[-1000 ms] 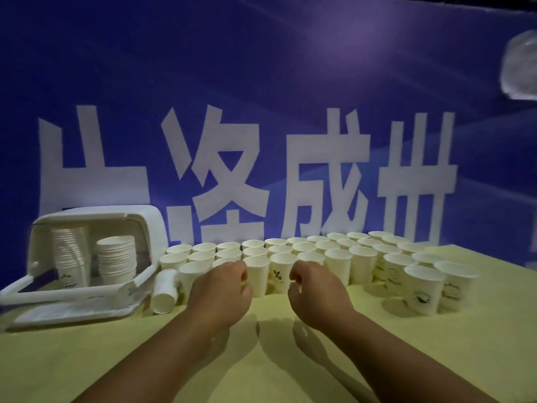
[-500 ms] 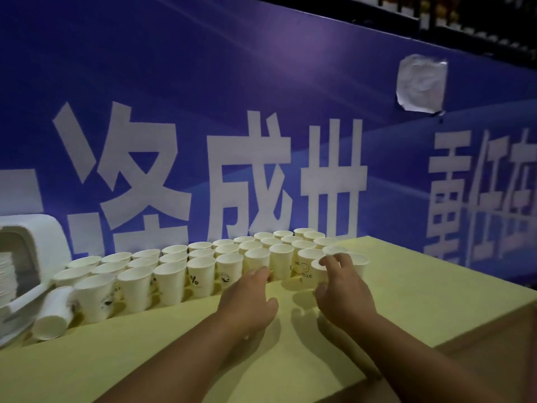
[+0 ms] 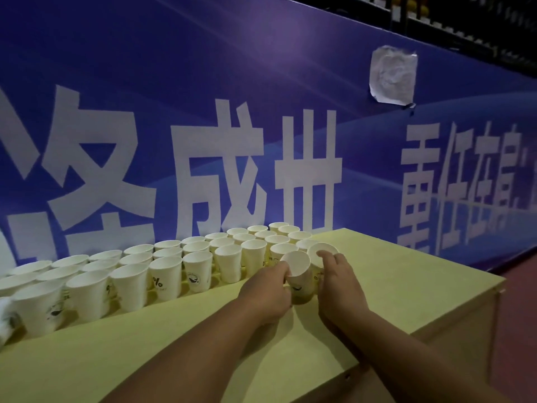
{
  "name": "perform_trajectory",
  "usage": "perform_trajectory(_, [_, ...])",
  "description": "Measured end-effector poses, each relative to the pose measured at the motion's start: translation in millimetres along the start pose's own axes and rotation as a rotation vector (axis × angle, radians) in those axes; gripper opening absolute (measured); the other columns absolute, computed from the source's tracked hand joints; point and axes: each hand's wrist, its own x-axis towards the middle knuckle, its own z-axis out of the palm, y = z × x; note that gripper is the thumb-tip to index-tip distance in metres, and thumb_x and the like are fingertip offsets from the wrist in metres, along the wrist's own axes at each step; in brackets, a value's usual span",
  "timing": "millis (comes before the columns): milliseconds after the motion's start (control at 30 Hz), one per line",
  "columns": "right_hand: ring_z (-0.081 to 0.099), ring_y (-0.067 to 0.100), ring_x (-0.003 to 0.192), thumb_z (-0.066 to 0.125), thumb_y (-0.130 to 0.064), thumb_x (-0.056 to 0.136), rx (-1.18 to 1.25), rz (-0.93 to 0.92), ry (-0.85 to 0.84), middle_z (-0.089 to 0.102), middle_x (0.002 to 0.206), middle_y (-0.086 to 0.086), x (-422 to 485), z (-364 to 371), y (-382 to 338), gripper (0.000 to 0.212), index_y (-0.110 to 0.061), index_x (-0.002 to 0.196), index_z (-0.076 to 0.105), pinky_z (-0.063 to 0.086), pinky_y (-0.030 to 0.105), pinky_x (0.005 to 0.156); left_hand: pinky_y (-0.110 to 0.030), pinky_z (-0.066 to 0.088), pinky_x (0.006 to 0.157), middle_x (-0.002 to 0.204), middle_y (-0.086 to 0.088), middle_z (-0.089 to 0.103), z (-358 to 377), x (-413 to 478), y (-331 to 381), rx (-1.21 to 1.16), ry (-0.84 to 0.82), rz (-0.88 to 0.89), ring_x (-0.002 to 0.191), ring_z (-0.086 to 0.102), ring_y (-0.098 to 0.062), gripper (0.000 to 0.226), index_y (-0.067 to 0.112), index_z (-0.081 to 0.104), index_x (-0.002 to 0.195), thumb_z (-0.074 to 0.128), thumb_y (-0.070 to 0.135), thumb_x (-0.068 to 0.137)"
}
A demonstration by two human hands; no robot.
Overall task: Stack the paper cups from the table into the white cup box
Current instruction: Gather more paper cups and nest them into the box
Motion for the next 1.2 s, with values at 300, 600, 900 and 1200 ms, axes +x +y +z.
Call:
perform_trajectory(300, [0.053, 0.011, 0.086, 0.058, -0.03, 0.098, 0.097, -0.139, 0.125, 0.059, 0.105, -0.006, -6, 1, -40, 0.014, -0.024, 0.107, 0.067, 0.053, 0.022, 0.074, -0.027, 0.053, 0.071, 0.102, 0.012, 0.063, -37, -34, -28, 0.077, 0.247, 0.017, 0.086, 0.058, -0.008, 0.015, 0.033, 0.053, 0.099, 0.046, 0.044, 0.106])
perform_trajectory(600, [0.051, 0.01, 0.091, 0.054, -0.033, 0.099, 0.234, -0.182, 0.1, 0.055, 0.103, -0.01, -15, 24, -130, 0.017, -0.027, 0.11, 0.066, 0.05, 0.023, 0.08, -0.031, 0.056, 0.072, 0.095, 0.015, 0.06, -98, -81, -92, 0.18, 0.389, -0.028, 0.08, 0.056, -0.007, 0.021, 0.035, 0.048, 0.095, 0.038, 0.049, 0.107])
perform_trajectory(900, [0.051, 0.009, 0.094, 0.052, -0.035, 0.1, 0.47, -0.257, 0.07, 0.052, 0.102, -0.012, -22, 65, -231, 0.014, -0.028, 0.106, 0.063, 0.053, 0.028, 0.085, -0.018, 0.045, 0.064, 0.092, 0.018, 0.055, -159, -115, -167, 0.273, 0.556, -0.049, 0.077, 0.055, -0.007, 0.018, 0.036, 0.046, 0.095, 0.039, 0.049, 0.106])
perform_trajectory(1200, [0.05, 0.007, 0.092, 0.054, -0.035, 0.099, 0.634, -0.32, 0.044, 0.05, 0.1, -0.012, -20, 105, -322, 0.012, -0.027, 0.103, 0.063, 0.042, 0.015, 0.077, -0.028, 0.053, 0.055, 0.082, 0.013, 0.054, -207, -129, -237, 0.385, 0.728, 0.018, 0.064, 0.054, -0.01, 0.023, 0.033, 0.044, 0.092, 0.031, 0.05, 0.101])
